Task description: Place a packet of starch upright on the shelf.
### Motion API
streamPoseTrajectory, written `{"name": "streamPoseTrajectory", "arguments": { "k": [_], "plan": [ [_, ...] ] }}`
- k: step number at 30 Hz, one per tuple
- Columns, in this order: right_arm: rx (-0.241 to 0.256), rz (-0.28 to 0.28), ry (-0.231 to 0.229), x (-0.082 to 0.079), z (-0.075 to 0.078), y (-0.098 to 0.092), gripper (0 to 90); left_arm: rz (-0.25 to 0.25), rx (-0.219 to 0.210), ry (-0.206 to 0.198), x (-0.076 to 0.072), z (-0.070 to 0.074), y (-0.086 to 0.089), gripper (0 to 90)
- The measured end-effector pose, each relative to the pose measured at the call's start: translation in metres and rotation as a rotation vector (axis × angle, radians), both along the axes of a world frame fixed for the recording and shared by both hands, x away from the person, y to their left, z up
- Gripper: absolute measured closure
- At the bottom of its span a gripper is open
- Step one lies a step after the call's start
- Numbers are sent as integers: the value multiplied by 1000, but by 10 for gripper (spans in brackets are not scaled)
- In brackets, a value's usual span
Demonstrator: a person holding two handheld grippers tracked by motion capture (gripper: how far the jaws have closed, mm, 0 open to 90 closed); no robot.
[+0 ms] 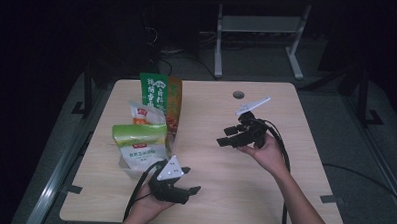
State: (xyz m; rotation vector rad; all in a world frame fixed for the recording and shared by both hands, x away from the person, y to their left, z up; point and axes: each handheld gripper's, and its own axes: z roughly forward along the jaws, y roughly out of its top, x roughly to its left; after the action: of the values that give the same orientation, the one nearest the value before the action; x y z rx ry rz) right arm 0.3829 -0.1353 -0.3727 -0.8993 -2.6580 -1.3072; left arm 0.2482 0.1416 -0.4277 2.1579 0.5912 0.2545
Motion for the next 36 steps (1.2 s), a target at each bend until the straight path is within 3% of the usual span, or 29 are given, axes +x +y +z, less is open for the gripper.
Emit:
{"name": "streamPoseTrajectory", "arguments": {
  "k": [21, 36],
  "plan": [
    [-2, -83, 27, -18, -16, -49, 384, 2, -1, 4, 1, -1, 1, 308],
    [-4, -123, 37, -33, -29, -71, 370, 1, -1, 3, 1, -2, 1, 309]
  ]
}}
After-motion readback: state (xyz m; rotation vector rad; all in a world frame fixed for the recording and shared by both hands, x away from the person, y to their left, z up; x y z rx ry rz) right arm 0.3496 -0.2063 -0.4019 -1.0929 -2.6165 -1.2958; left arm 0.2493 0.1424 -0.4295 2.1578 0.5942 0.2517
